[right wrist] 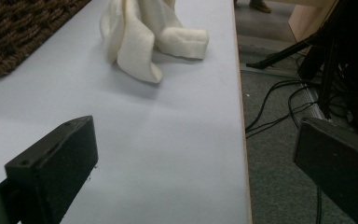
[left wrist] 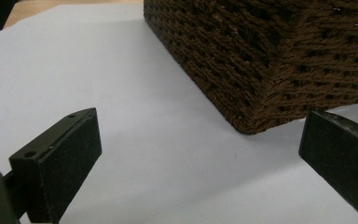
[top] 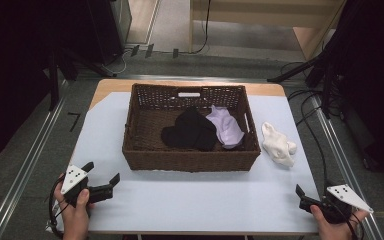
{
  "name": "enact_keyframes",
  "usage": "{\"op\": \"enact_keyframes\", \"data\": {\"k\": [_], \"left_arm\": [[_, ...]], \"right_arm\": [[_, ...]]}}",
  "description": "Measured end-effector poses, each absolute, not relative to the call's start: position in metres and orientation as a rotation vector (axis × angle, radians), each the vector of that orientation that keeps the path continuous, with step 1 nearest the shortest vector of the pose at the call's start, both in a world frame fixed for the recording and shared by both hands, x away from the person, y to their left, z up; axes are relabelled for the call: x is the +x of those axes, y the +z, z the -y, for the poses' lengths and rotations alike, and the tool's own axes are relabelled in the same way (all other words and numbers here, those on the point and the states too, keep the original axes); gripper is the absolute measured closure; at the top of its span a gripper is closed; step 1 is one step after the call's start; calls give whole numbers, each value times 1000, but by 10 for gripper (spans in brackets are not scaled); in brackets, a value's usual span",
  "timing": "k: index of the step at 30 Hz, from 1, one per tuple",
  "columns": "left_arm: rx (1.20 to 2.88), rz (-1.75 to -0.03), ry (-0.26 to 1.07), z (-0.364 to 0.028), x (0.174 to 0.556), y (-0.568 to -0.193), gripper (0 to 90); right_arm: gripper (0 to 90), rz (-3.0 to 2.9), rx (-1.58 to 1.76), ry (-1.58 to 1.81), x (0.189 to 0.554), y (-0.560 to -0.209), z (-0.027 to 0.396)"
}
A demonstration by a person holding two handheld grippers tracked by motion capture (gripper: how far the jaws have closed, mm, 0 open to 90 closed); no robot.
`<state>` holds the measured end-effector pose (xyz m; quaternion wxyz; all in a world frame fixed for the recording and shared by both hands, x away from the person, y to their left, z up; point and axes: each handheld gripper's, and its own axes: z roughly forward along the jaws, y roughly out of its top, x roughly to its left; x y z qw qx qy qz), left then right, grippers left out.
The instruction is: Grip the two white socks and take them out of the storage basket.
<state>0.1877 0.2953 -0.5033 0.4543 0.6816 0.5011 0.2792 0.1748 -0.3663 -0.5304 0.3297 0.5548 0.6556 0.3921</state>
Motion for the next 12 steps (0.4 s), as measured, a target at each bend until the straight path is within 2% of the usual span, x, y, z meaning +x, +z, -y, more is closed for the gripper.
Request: {"op": "enact_keyframes", "data": {"k": [12], "left_arm": [[1686,-1231,683,-295,188,-503,0]], "right_arm": [[35,-1725,1473,1047,177,-531,369]]}}
